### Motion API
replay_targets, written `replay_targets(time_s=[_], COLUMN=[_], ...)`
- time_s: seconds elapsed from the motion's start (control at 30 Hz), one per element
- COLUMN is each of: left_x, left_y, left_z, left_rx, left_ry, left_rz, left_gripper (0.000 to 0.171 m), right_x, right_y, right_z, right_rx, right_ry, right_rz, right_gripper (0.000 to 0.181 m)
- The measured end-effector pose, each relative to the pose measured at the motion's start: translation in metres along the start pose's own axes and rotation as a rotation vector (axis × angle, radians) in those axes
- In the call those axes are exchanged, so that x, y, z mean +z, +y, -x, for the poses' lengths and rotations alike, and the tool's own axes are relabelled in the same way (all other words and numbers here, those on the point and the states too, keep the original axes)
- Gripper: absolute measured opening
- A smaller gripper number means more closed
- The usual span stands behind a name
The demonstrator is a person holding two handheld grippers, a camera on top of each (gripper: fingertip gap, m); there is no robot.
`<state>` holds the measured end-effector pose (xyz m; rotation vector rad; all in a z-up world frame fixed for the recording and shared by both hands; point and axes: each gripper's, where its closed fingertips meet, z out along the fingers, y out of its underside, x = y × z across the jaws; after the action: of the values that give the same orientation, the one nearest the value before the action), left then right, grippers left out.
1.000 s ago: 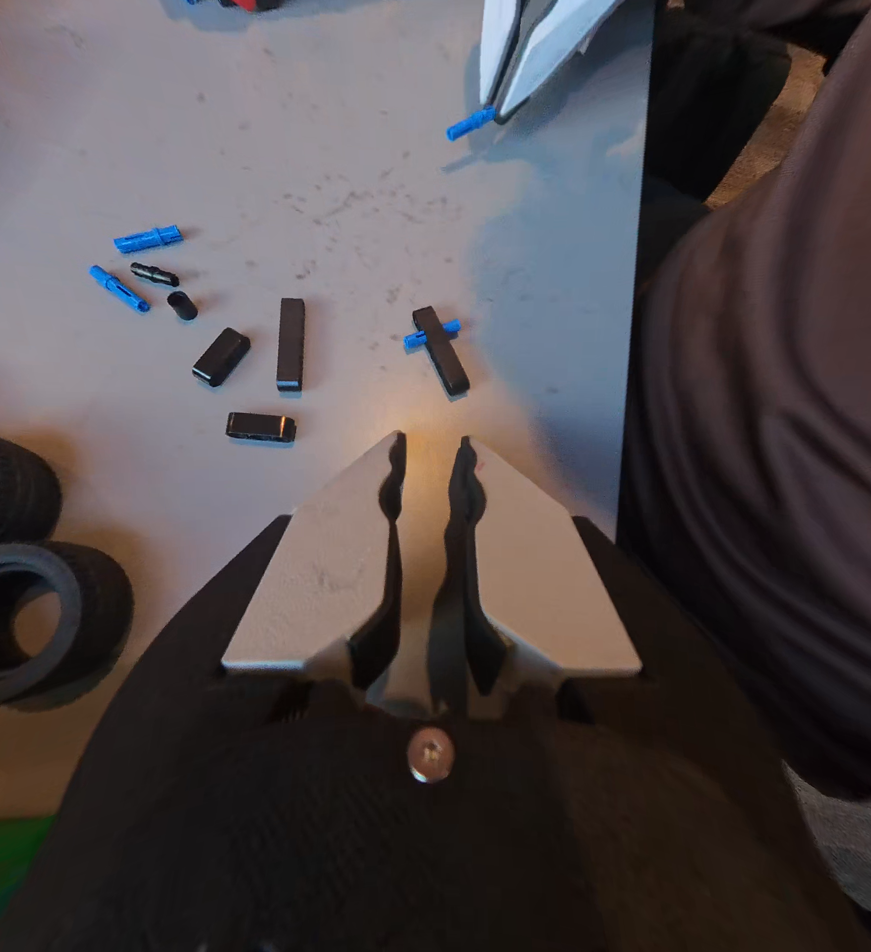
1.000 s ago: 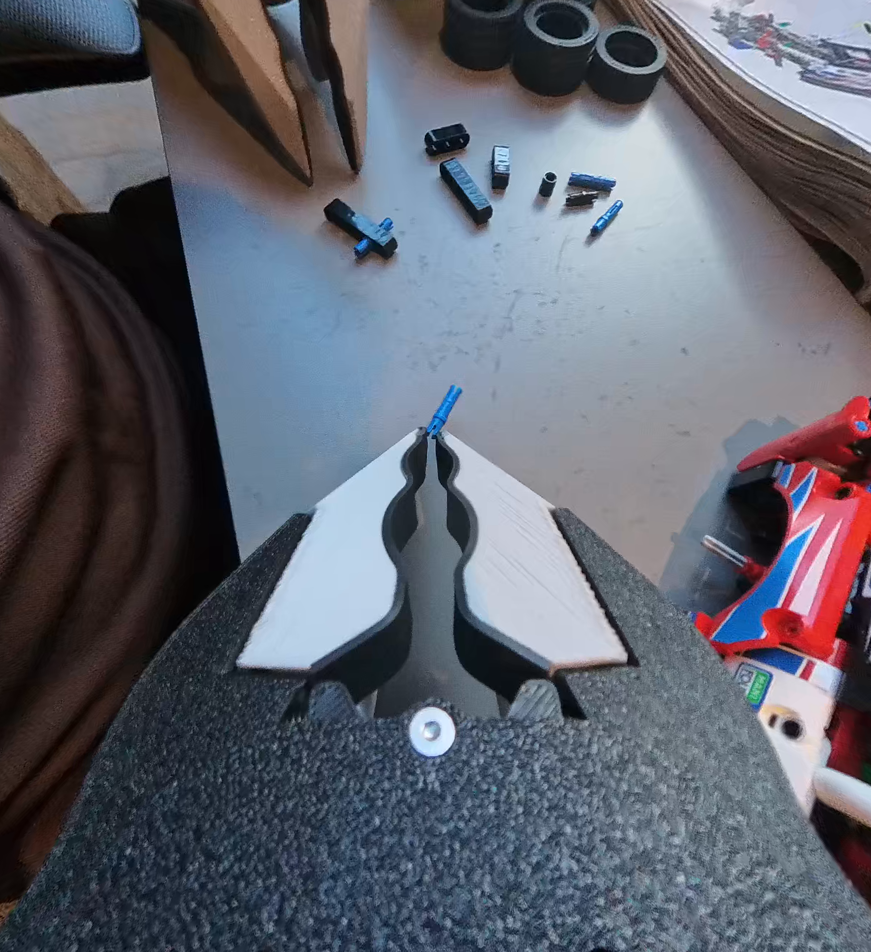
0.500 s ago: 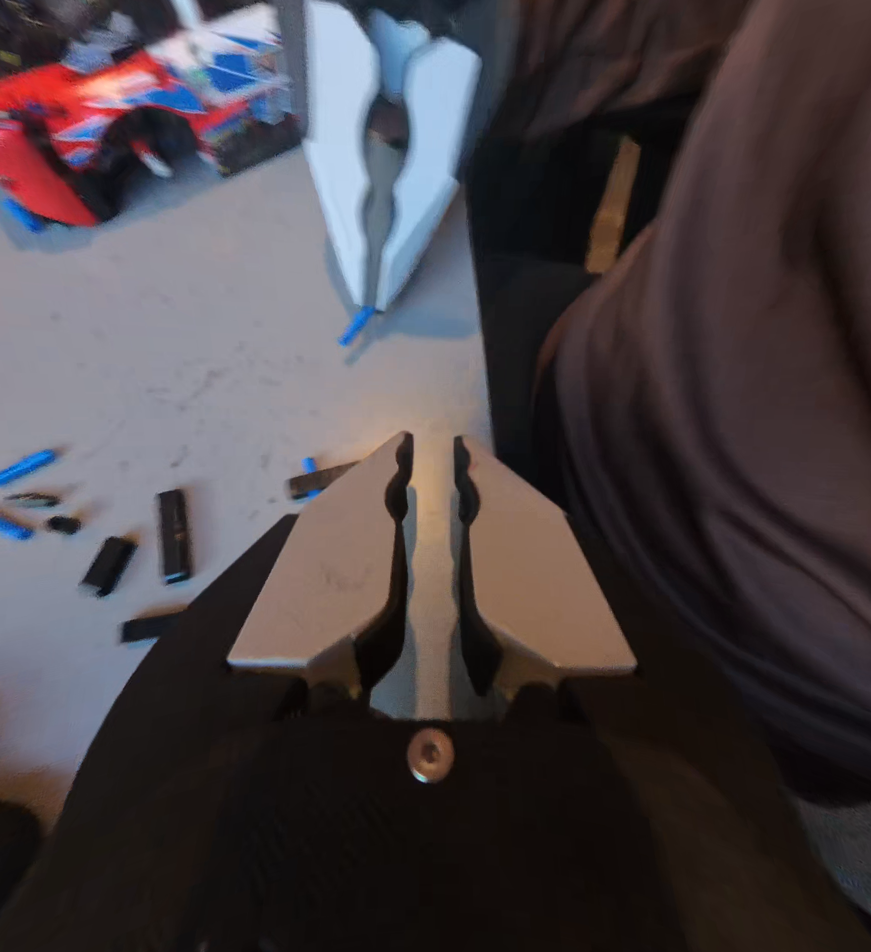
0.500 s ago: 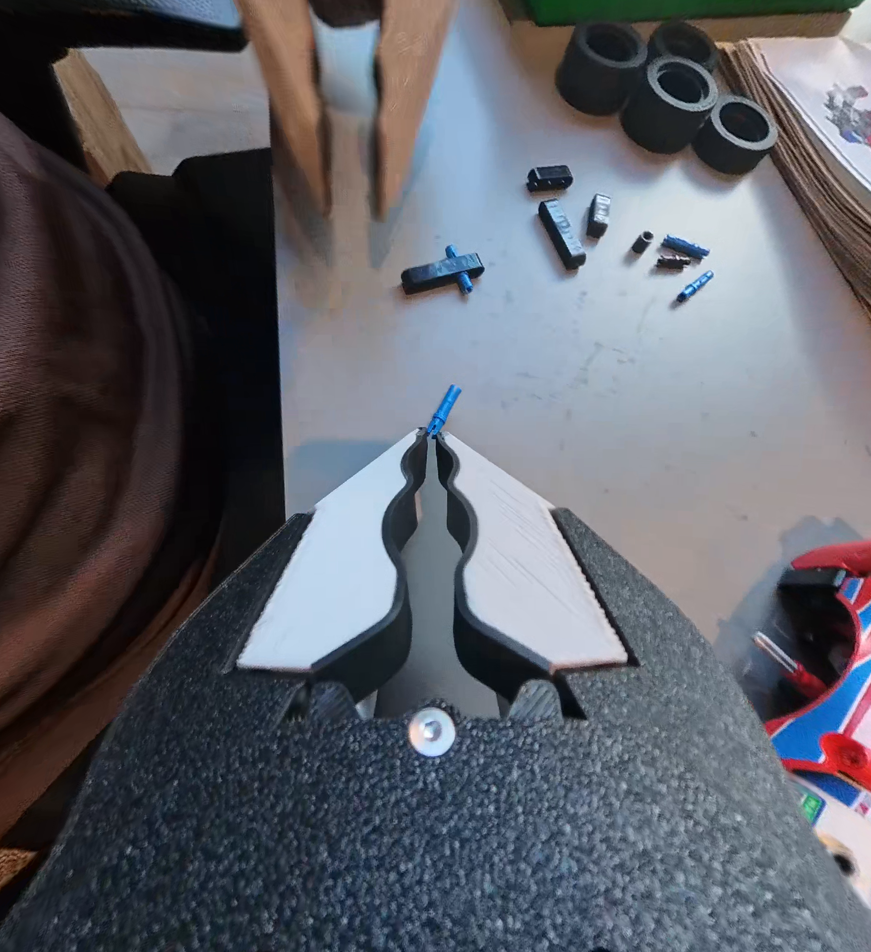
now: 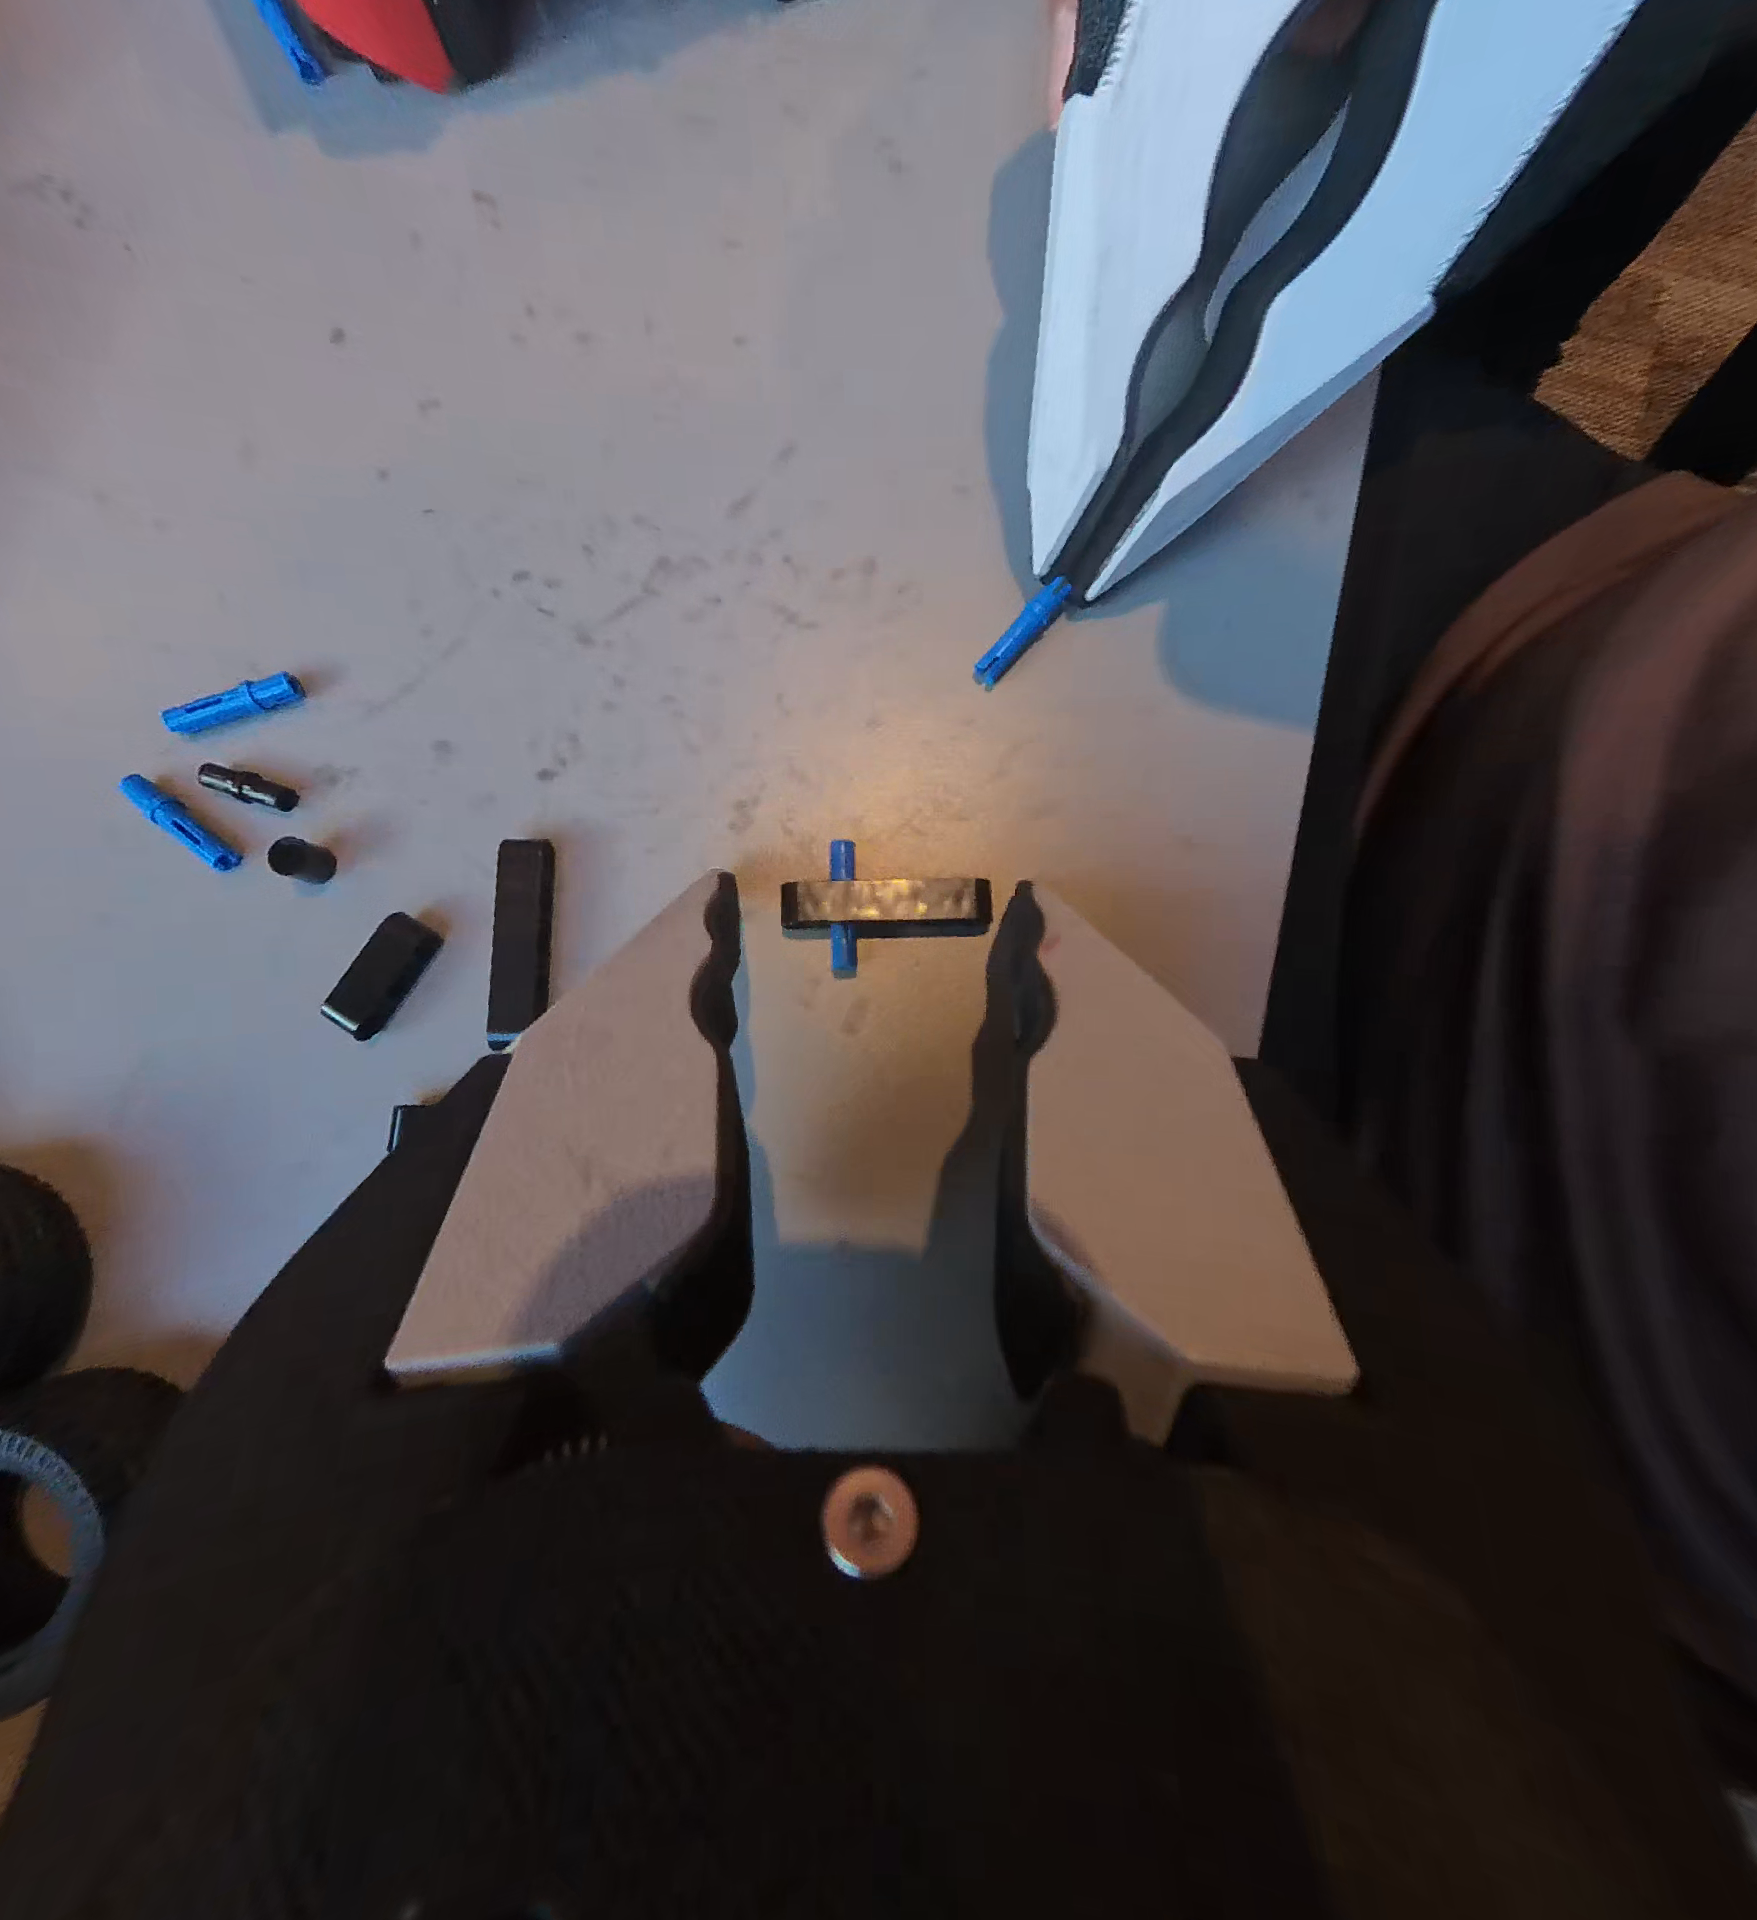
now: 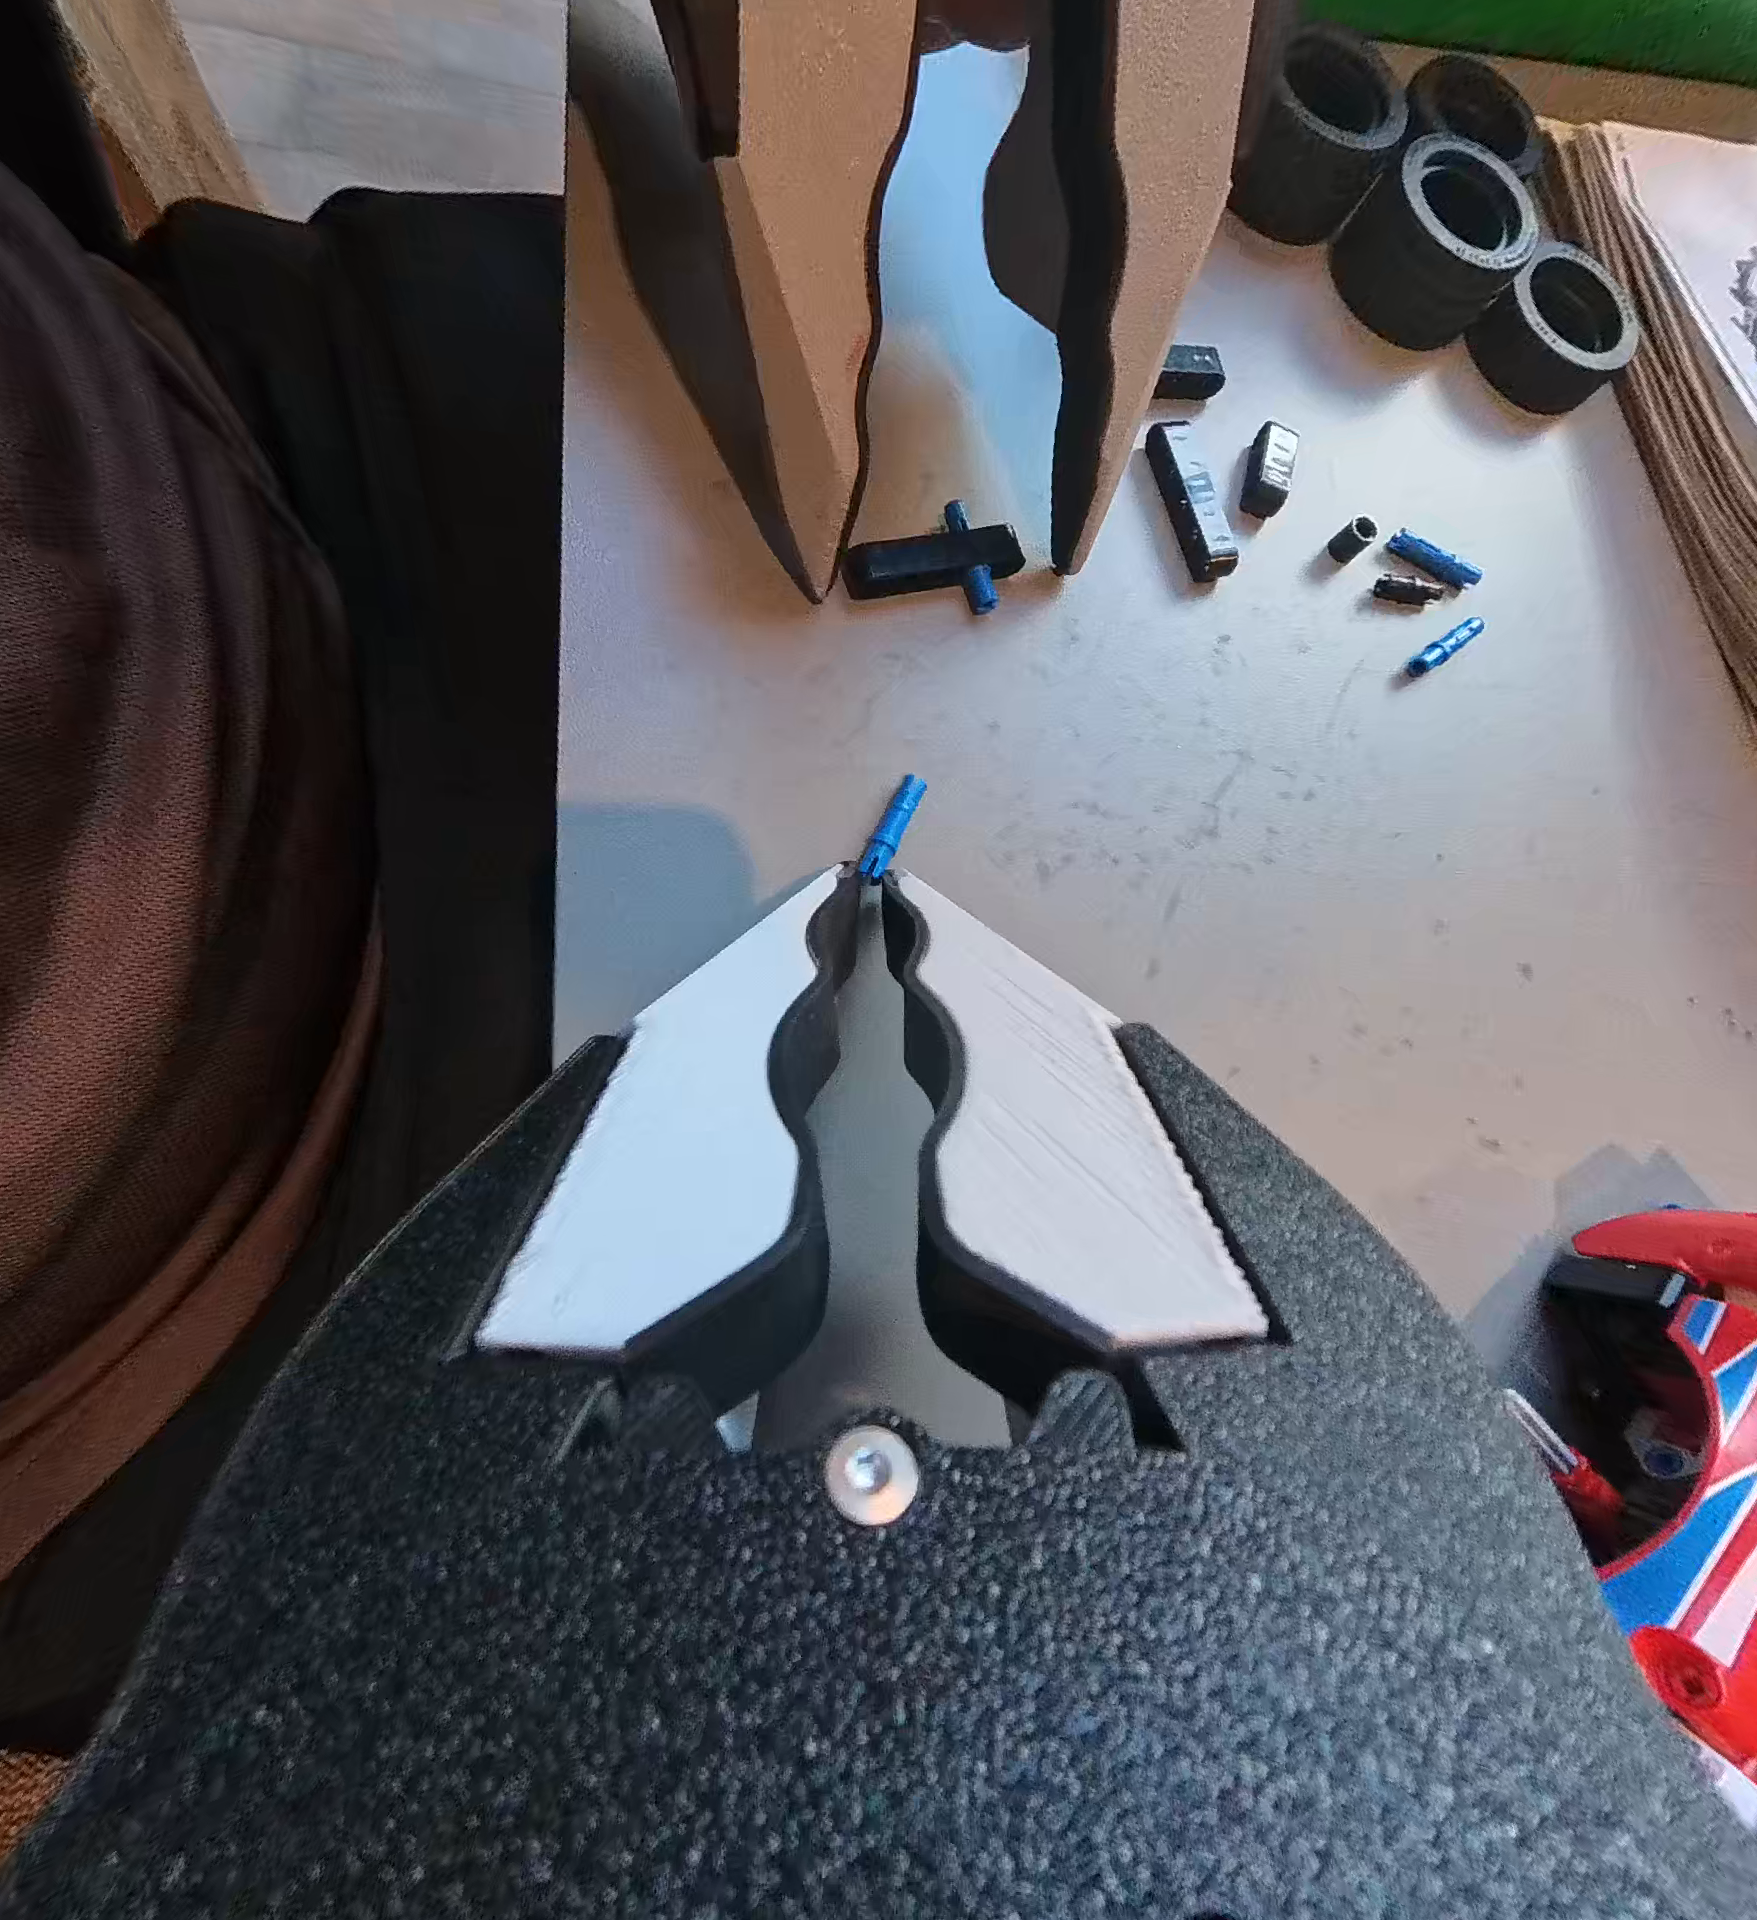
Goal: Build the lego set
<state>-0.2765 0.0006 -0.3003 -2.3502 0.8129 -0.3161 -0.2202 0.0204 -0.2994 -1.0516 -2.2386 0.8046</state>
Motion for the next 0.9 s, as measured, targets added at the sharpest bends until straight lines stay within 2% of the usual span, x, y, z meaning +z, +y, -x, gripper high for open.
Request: replay_targets(time_s=[0.27,0.43,0.53,0.77,0.9], left_x=[-0.001,-0.003,-0.002,-0.002,-0.002], left_y=[0.001,0.002,0.002,0.0,0.001], left_z=[-0.002,0.002,0.004,-0.001,0.001], left_rx=[0.004,-0.027,-0.007,0.012,0.064], left_ry=[-0.006,0.002,-0.018,0.043,0.057], left_rz=[-0.025,-0.045,-0.045,-0.062,-0.045], left_gripper=[0.053,0.044,0.038,0.045,0.04], right_x=[-0.004,-0.002,0.001,0.005,0.009], right_y=[0.002,0.005,0.004,-0.002,-0.013], right_z=[-0.003,-0.009,-0.011,-0.014,-0.013], right_rx=[0.064,0.119,0.152,0.177,0.18], right_ry=[-0.002,0.011,0.006,-0.003,-0.031], right_rz=[-0.015,0.006,0.013,-0.001,-0.037], right_gripper=[0.017,0.015,0.005,0.004,0.004])
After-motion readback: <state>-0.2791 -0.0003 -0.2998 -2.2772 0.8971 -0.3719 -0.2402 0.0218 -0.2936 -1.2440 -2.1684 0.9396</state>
